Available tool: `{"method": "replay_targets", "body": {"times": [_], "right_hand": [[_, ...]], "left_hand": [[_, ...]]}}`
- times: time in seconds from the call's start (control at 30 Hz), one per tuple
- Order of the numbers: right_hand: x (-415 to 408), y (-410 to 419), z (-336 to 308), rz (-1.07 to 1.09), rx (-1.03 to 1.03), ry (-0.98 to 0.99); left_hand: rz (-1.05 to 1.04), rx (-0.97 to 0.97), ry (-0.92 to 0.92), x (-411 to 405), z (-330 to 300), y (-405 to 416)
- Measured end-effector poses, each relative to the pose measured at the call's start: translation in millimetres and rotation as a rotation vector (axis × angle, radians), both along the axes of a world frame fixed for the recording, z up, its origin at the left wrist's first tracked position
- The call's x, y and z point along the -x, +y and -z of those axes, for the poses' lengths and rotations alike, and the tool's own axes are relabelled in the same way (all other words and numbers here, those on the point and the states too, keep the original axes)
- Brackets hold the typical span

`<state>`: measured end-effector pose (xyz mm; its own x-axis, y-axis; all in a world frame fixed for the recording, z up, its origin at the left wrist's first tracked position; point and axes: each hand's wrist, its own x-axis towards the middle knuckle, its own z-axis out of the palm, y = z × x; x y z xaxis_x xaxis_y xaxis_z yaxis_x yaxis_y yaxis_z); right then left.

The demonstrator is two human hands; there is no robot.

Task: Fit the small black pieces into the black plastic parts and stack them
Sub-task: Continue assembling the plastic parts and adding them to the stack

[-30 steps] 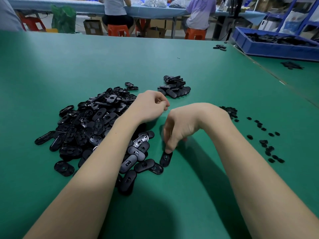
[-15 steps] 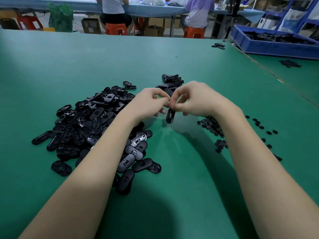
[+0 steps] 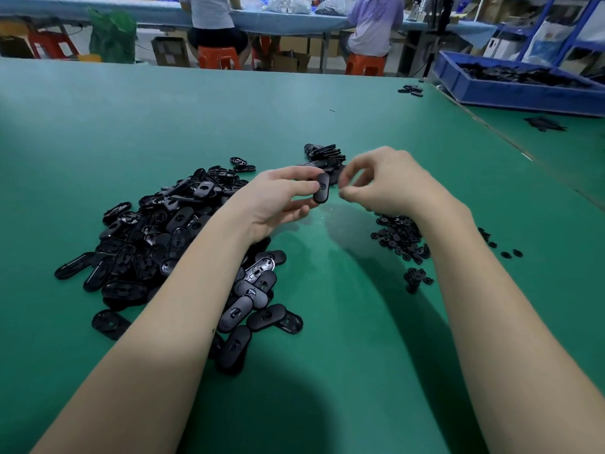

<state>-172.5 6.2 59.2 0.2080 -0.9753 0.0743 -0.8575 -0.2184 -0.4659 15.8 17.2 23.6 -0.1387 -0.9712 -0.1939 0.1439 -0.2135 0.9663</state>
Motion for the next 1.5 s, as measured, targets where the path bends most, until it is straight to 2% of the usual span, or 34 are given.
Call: {"method": "replay_targets", "body": {"times": [0.07, 0.13, 0.33, 0.5, 0.6, 0.67, 0.83, 0.93, 1.2, 1.5], "right_hand": [[7, -1, 0, 0.083, -0.078, 0.24], [13, 0, -1, 0.171, -0.154, 0.372], [9, 2, 3, 0.23, -0.23, 0.451], [5, 4, 5, 0.252, -0.231, 0.463], [4, 6, 5, 0.259, -0.164, 0.457], [7, 4, 3, 0.249, -0.131, 0.375], [10, 4, -6, 0.053, -0.189, -0.26], [5, 4, -7, 0.007, -0.168, -0.446], [0, -1, 1, 0.068, -0.092, -0.415], [-5, -1, 4, 0.071, -0.079, -0.461]], "left_hand": [[-0.042, -0.014, -0.02, 0, 2, 0], [-0.071, -0.009, -0.02, 1, 2, 0], [-0.084, 0.074, -0.117, 0, 3, 1], [-0.094, 0.076, -0.096, -1, 2, 2], [-0.104, 0.059, -0.064, -1, 2, 1], [-0.112, 0.056, -0.072, 0, 3, 1], [-0.122, 0.096, -0.15, -1, 5, 0], [-0.084, 0.126, -0.168, -1, 4, 1], [0.003, 0.136, 0.01, 1, 0, 3], [0.03, 0.159, 0.008, 0, 1, 2]]}}
